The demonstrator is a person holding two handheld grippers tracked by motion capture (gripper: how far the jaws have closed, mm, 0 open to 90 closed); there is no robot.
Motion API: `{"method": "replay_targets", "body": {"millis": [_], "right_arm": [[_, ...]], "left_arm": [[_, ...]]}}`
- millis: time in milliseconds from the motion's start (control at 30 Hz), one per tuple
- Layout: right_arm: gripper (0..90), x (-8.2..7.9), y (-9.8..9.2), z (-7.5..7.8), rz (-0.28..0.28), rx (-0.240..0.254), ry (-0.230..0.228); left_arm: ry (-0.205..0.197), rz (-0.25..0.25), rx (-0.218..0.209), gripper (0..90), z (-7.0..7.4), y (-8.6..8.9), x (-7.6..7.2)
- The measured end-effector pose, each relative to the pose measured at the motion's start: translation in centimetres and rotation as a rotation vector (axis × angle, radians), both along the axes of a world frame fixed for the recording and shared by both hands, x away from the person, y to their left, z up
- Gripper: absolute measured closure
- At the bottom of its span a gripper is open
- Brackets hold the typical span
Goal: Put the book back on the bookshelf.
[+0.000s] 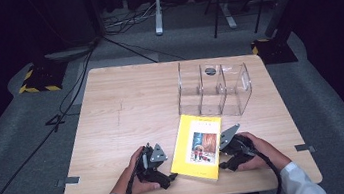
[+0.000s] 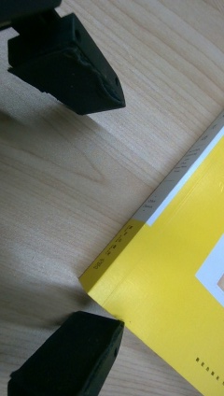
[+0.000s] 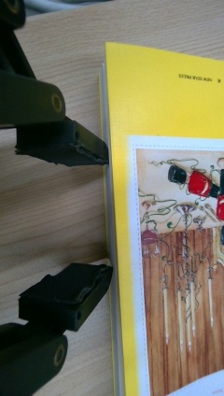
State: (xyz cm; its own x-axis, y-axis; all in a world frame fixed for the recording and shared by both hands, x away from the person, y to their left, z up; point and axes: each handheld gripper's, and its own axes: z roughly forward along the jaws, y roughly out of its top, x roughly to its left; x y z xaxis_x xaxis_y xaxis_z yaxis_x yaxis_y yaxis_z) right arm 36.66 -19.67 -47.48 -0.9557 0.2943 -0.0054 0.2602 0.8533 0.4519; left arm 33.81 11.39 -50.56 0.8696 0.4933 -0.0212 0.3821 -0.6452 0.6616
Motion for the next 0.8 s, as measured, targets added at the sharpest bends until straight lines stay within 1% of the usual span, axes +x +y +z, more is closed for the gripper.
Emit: {"method": "replay_targets", "body": {"millis": [67,100,133,167,200,267,300,333,367,400,433,467,500,533,567,600,633,667,700,767,800], "right_arm": [[39.9,-0.2,-0.3,-0.1,-0.012,0.031,-0.007],[41.7,-0.3,-0.4,-0.2,-0.027,0.049,-0.003],[42.3,-0.3,-0.5,-0.2,-0.036,0.068,0.005],[42.4,-0.5,-0.7,-0.2,-0.033,0.097,0.023],[42.4,-0.6,-0.7,-0.1,-0.033,0.124,0.028],[42.3,-0.9,-0.6,0.1,-0.041,0.154,0.032],[42.3,-0.9,-0.6,0.1,-0.041,0.154,0.032],[42.3,-1.0,-0.6,0.4,-0.046,0.18,0.024],[42.2,-1.1,-0.7,0.7,-0.049,0.234,0.038],[42.2,-1.1,-0.7,0.8,-0.052,0.256,0.04],[41.4,-1.1,-0.7,1.0,-0.055,0.279,0.045],[41.4,-1.1,-0.7,1.0,-0.055,0.279,0.045],[40.8,-1.2,-0.7,1.2,-0.06,0.298,0.037],[40.8,-1.2,-0.6,1.3,-0.062,0.31,0.035],[40.8,-1.2,-0.6,1.3,-0.064,0.316,0.037],[40.8,-1.2,-0.6,1.3,-0.064,0.316,0.037],[40.9,-1.2,-0.6,1.4,-0.068,0.323,0.035],[40.8,-1.2,-0.5,1.4,-0.069,0.339,0.045],[40.8,-1.2,-0.5,1.5,-0.068,0.344,0.044],[40.8,-1.3,-0.5,1.6,-0.065,0.357,0.045],[40.8,-1.3,-0.5,1.7,-0.059,0.363,0.049]], "left_arm": [[-0.001,0.001,-0.002,0.0,0.0,0.0,0.0],[-0.001,0.005,-0.001,0.1,0.0,0.0,-0.1],[-0.001,0.009,0.0,0.2,0.0,0.0,-0.2],[-0.003,0.013,0.0,0.2,0.0,0.0,-0.2],[-0.003,0.016,-0.001,0.3,0.0,0.0,-0.3],[-0.003,0.02,0.001,0.5,0.0,0.0,-0.3],[-0.005,0.024,0.003,0.5,0.0,0.0,-0.5],[-0.003,0.028,0.002,0.6,0.0,0.0,-0.6],[-0.001,0.025,0.005,0.6,0.0,0.0,-0.9],[-0.002,0.021,0.007,0.7,0.1,0.0,-1.1],[-0.007,0.016,0.009,2.7,0.2,0.0,-1.3],[-0.007,0.016,0.009,6.2,0.2,0.0,-1.3],[-0.012,0.0,0.003,12.6,0.5,0.0,-1.8],[-0.016,-0.005,-0.004,20.2,0.6,0.0,-2.0],[-0.024,-0.011,-0.001,22.3,0.8,-0.3,-2.4],[-0.024,-0.011,-0.001,15.9,0.8,-0.3,-2.4],[-0.041,-0.021,-0.006,15.9,1.1,-0.6,-2.9],[-0.047,-0.035,-0.008,16.1,1.3,-0.9,-3.1],[-0.054,-0.051,-0.012,20.2,1.5,-1.2,-3.4],[-0.074,-0.056,-0.024,15.8,1.9,-1.8,-3.9],[-0.075,-0.071,-0.03,16.7,2.0,-2.2,-4.0]]}}
